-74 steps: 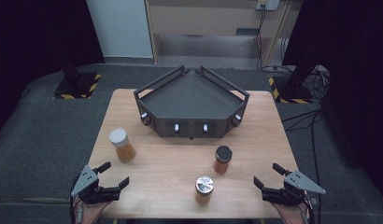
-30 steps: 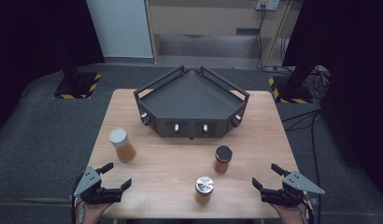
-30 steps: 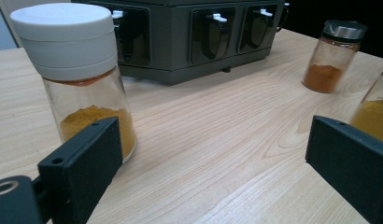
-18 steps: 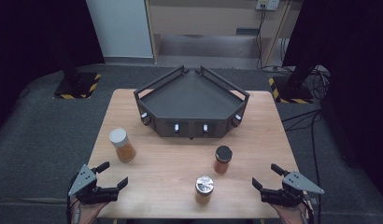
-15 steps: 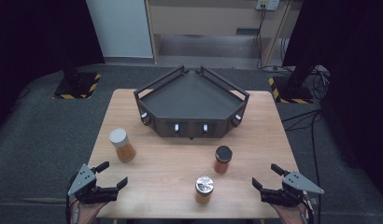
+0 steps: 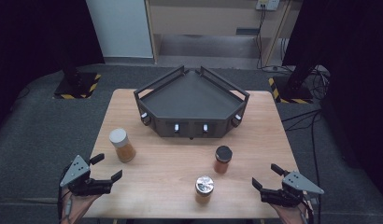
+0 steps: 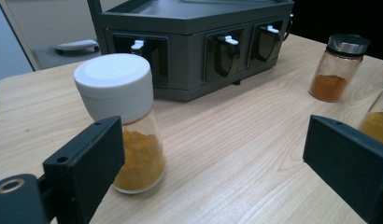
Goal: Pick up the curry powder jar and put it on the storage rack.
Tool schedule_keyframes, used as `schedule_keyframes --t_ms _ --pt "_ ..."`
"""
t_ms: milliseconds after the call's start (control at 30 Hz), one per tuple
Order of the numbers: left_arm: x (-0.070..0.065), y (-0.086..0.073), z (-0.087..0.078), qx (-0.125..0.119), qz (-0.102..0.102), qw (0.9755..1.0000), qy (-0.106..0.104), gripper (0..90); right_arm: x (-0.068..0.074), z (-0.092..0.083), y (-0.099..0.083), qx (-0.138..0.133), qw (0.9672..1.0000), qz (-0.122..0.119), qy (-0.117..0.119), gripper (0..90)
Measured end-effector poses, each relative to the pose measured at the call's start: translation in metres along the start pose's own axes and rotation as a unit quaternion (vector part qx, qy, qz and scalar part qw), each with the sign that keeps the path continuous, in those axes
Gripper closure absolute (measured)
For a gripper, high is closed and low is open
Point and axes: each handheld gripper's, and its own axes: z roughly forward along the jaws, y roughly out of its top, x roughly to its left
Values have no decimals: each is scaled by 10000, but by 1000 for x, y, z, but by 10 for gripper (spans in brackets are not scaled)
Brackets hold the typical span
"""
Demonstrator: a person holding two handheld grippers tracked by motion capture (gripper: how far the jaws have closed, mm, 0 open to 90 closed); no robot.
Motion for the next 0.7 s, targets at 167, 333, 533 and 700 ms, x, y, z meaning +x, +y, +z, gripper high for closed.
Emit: schedule_keyframes --t_ms 167,333,533,700 --pt "10 6 0 -34 -54 10000 -18 49 0 0 0 0 10000 0 -5 81" --pt "18 12 4 -16 -73 10000 9 50 0 0 0 -1 10000 -2 -6 82" --pt "27 19 12 57 -70 9999 74 50 0 0 0 0 10000 -1 -13 83" --pt "35 23 19 62 -108 9999 36 51 0 0 0 -5 10000 1 -11 83"
